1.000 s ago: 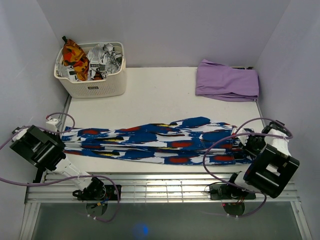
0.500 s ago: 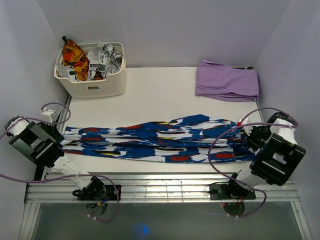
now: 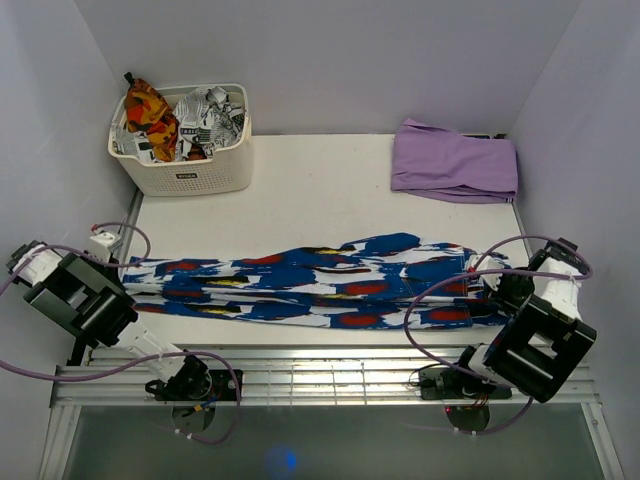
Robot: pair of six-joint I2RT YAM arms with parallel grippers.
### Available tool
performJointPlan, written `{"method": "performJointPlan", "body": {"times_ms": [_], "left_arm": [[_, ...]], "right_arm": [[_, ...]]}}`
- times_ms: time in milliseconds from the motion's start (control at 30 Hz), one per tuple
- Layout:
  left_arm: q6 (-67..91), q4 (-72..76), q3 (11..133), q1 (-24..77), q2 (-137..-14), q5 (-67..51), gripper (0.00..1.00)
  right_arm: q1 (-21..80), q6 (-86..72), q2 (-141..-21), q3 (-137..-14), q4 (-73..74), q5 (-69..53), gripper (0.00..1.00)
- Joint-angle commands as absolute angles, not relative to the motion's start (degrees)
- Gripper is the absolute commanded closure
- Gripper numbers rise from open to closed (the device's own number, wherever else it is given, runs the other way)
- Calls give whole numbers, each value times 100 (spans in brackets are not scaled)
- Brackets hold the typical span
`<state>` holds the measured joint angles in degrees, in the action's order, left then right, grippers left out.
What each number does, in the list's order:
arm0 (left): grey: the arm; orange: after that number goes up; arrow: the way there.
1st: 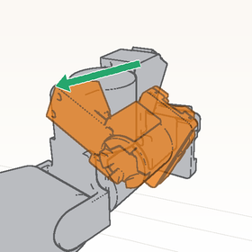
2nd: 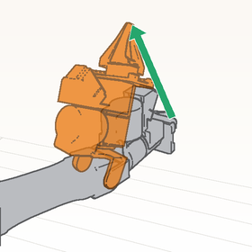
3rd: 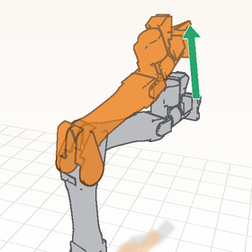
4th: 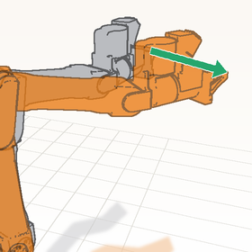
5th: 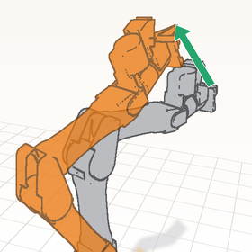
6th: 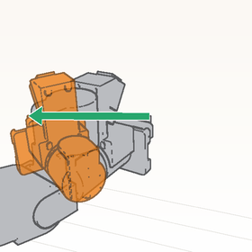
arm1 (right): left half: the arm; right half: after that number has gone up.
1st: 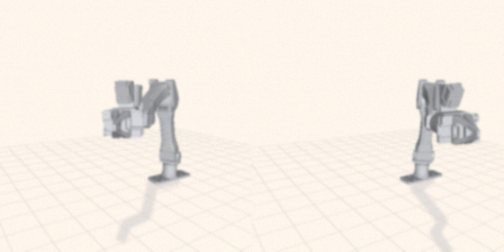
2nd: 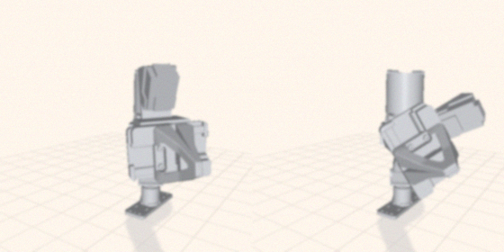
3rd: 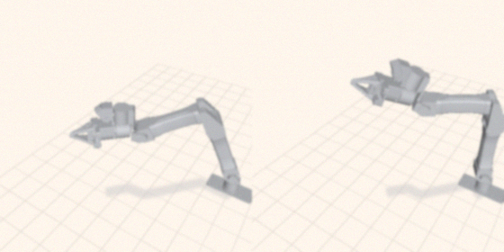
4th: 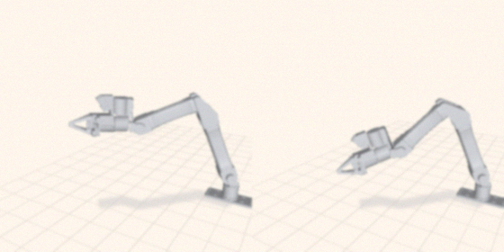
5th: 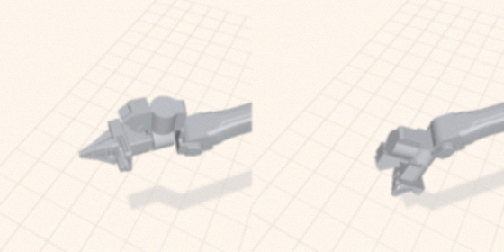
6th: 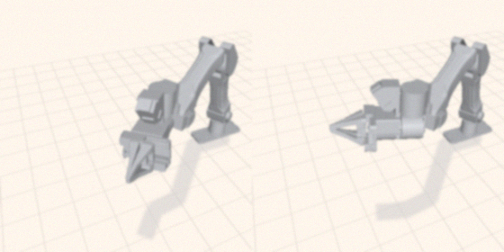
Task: Fold and stack the trousers
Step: Fold the trousers
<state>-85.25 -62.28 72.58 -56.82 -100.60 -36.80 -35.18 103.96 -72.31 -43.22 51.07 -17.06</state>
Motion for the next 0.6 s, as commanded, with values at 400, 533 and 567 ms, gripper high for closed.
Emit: {"method": "performJointPlan", "body": {"times_ms": [400,533,567], "left_arm": [[-8773,-7269,7658,-5092,-8711,-4667,2],[-7677,-7014,7006,-4019,-8219,-4676,2],[-7429,-6787,6866,-3790,-8157,-4615,2]], "right_arm": [[-3210,9897,-7736,-7023,6917,-2084,16],[-2734,9905,-7331,-6268,6619,-1618,18],[-2681,9975,-7243,-5971,6470,-1391,17]]}}
